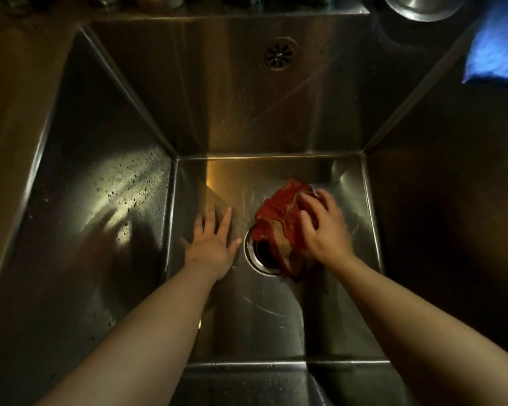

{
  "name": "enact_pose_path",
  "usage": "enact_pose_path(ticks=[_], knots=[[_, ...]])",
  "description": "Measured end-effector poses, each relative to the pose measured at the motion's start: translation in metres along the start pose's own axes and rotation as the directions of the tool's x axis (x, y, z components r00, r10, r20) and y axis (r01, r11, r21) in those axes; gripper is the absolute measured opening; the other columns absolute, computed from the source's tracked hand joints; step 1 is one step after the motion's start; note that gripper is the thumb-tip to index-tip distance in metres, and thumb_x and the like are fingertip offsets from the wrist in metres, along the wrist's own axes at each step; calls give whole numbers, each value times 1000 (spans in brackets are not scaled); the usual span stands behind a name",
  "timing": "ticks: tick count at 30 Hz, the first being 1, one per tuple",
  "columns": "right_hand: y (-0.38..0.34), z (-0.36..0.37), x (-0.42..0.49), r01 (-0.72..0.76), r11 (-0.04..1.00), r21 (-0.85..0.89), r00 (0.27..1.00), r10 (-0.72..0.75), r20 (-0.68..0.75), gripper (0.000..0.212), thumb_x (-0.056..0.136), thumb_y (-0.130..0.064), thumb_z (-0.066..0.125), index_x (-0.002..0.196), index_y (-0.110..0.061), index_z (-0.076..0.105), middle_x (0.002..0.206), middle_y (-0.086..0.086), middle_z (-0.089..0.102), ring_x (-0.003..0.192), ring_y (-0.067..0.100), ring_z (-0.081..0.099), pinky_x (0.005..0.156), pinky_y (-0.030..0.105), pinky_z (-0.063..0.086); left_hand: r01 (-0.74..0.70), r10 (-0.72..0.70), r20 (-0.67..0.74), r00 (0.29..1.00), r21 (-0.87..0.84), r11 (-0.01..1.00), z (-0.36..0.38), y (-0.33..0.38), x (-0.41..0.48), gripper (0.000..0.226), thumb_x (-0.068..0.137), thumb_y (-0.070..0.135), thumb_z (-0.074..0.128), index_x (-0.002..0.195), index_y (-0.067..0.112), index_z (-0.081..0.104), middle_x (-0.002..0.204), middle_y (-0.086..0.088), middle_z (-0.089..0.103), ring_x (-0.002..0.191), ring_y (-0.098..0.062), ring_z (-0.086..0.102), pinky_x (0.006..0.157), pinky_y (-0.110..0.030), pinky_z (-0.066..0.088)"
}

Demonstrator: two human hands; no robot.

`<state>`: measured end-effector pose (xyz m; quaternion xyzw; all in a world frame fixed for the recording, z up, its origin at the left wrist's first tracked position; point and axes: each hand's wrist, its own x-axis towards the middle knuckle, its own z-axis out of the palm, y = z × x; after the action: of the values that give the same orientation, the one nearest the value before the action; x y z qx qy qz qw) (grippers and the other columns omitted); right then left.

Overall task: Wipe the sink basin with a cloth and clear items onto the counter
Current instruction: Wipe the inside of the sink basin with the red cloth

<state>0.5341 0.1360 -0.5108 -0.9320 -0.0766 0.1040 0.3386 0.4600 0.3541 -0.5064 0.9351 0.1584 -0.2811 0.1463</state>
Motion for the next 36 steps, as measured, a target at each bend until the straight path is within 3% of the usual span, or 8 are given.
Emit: enact_pose_path(ticks=[2, 7, 11, 17, 22, 27, 32, 36], knots=[[9, -7, 2, -80, 993, -89, 997, 80, -7, 45, 93, -27, 45, 138, -29, 39, 151, 1, 25, 136, 25, 27, 106, 45, 33, -74, 72, -57, 996, -40, 996, -3, 14, 5, 66, 95, 54, 29, 146, 42, -12, 157, 5, -13, 144, -27, -10, 110, -64, 11], [27, -13, 7, -142, 929, -341, 976, 189, 109, 59, 92, -33, 49, 145, -25, 25, 155, 8, 17, 140, 33, 21, 109, 50, 30, -340, 308, -218, 926, -124, 932, -4, 63, 14, 69, 91, 56, 34, 148, 35, 0, 158, 5, 5, 144, -25, 4, 113, -55, 18], [32, -13, 14, -226, 915, -335, 963, 261, 63, 57, 91, -32, 51, 143, -21, 29, 155, 10, 19, 140, 30, 21, 111, 49, 28, -442, 441, -71, 895, 10, 897, 5, 100, 19, 80, 82, 62, 48, 146, 41, 6, 157, 7, -2, 143, -30, -2, 111, -61, 13], [41, -12, 11, -203, 920, -335, 967, 243, 81, 56, 92, -34, 50, 144, -24, 30, 156, 8, 18, 141, 30, 18, 111, 48, 27, -405, 402, 59, 914, 46, 913, 13, 107, 30, 96, 68, 69, 60, 144, 44, 7, 154, 10, -7, 140, -35, -12, 106, -69, 14], [40, -11, 9, -192, 911, -366, 969, 236, 78, 56, 93, -39, 48, 144, -27, 30, 155, 6, 19, 139, 28, 19, 108, 47, 28, -422, 423, -17, 906, 54, 905, 6, 108, 33, 79, 68, 47, 71, 135, 32, 31, 150, 1, 11, 132, -38, 14, 102, -56, 36], [36, -8, 12, -177, 923, -342, 971, 220, 90, 52, 94, -40, 45, 143, -27, 33, 155, 5, 20, 141, 27, 15, 110, 47, 22, -433, 435, -117, 893, 48, 900, -6, 93, 40, 65, 73, 35, 70, 131, 29, 39, 147, 0, 24, 127, -34, 26, 101, -44, 39], [29, 0, 16, -134, 899, -416, 957, 226, 180, 59, 93, -48, 44, 146, -35, 22, 158, -2, 4, 144, 29, 2, 114, 52, 15, -241, 239, -283, 929, 27, 970, -39, 62, 54, 58, 75, 34, 67, 127, 28, 44, 141, -1, 33, 126, -35, 29, 94, -48, 39], [25, 5, 15, -171, 889, -425, 946, 269, 182, 64, 92, -51, 44, 147, -35, 16, 159, -2, -2, 144, 31, -4, 114, 57, 10, -140, 156, -211, 965, 93, 986, -53, 45, 67, 63, 81, 36, 60, 137, 32, 33, 148, -3, 25, 135, -37, 17, 101, -59, 30]])
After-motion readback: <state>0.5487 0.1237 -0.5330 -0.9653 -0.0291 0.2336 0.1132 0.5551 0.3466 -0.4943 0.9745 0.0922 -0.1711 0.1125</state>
